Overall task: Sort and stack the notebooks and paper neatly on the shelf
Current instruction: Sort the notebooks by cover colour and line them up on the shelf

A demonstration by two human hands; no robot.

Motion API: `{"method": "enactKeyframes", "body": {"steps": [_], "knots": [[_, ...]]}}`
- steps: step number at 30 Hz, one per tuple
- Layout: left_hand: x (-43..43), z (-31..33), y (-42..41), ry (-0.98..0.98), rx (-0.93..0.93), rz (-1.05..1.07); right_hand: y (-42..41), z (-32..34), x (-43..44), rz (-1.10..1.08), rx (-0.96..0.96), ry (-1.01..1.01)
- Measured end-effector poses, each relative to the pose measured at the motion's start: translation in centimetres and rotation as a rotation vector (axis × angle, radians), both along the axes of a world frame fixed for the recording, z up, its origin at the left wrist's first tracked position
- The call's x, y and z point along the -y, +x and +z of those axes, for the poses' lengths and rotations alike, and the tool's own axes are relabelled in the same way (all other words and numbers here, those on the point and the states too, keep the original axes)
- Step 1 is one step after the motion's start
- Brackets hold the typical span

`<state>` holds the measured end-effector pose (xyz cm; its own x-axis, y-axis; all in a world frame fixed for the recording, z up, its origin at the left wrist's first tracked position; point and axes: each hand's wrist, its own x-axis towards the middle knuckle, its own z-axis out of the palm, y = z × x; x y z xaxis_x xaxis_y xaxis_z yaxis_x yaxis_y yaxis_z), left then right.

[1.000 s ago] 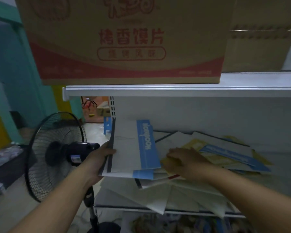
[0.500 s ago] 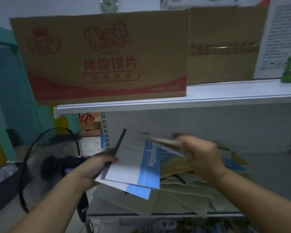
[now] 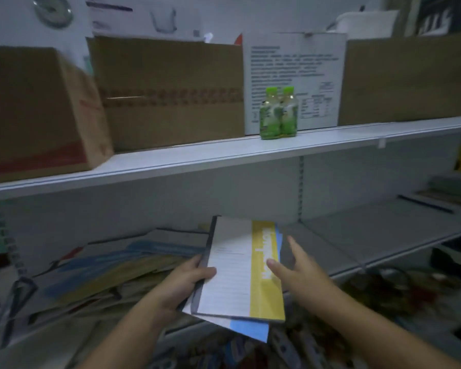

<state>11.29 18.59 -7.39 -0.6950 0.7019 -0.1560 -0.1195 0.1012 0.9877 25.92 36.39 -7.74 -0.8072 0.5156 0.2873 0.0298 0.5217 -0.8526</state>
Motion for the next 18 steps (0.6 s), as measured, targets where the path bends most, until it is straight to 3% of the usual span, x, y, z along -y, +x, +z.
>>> {"method": "enactKeyframes", "body": {"steps": [2, 5, 9, 13, 18], "knots": [[-4.9, -1.3, 2.7, 0.015, 0.027, -0.067, 2.2, -1.2, -3.0, -0.005, 0.018, -0.352], [-11.4, -3.3, 6.6, 0.058, 0.040, -0.086, 5.6, -3.4, -7.6, -0.165, -0.029, -0.487], [-17.9, -5.2, 10.0, 0.069, 0.053, -0.067, 8.8, -4.3, -12.3, -0.324, -0.036, -0.532], [-23.7, -6.7, 11.4, 0.043, 0.069, -0.099, 10.8, -4.5, -16.0, -0.351, 0.020, -0.499], [-31.8, -7.5, 11.5, 0.087, 0.264, -0.197, 11.8, -5.1, -23.3, -0.413, 0.085, -0.518]]}}
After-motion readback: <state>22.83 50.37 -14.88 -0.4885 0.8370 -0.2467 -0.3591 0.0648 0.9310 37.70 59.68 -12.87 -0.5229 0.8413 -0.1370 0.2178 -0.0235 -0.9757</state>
